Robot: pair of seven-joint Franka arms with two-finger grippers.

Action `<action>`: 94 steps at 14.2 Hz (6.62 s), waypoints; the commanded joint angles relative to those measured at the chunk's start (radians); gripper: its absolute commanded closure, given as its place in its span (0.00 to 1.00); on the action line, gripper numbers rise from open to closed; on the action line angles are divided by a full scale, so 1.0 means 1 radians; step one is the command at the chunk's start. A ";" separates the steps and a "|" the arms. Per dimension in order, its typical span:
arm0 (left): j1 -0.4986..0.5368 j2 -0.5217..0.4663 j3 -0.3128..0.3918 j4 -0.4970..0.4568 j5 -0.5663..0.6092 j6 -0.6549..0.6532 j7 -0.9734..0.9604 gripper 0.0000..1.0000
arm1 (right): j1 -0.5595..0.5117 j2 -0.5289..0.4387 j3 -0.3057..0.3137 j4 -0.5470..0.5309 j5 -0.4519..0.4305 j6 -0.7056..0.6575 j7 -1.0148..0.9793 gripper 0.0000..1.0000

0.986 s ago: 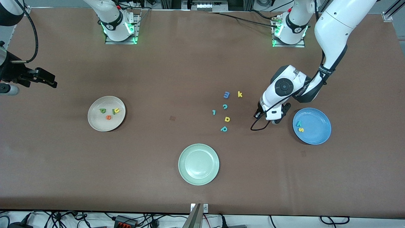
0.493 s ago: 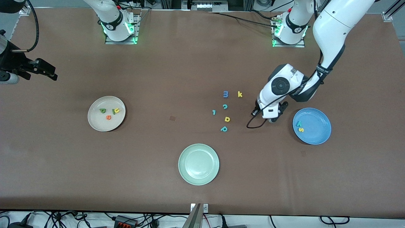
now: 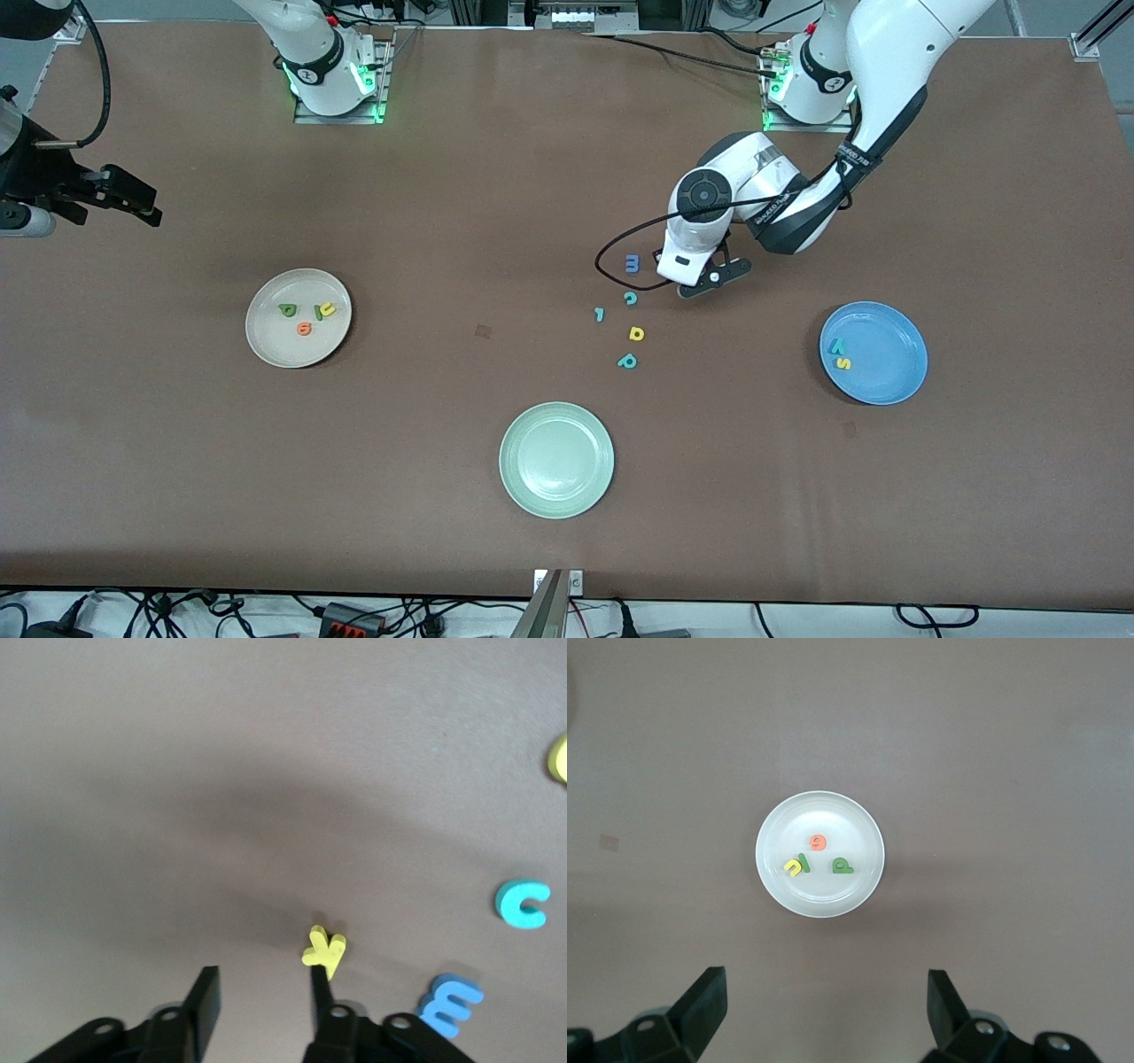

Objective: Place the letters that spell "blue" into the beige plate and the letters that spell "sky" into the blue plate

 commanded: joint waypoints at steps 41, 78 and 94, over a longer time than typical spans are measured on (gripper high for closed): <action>0.393 0.092 0.046 0.240 0.293 -0.228 1.069 0.08 | -0.002 -0.002 0.004 -0.012 -0.011 -0.019 -0.002 0.00; -0.226 -0.546 0.792 0.409 -0.447 -0.509 1.152 0.00 | -0.003 0.001 0.004 0.007 -0.031 -0.046 -0.002 0.00; -0.226 -0.540 0.749 0.439 -0.390 -0.519 1.148 0.00 | -0.008 0.006 0.003 0.004 -0.032 -0.046 -0.015 0.00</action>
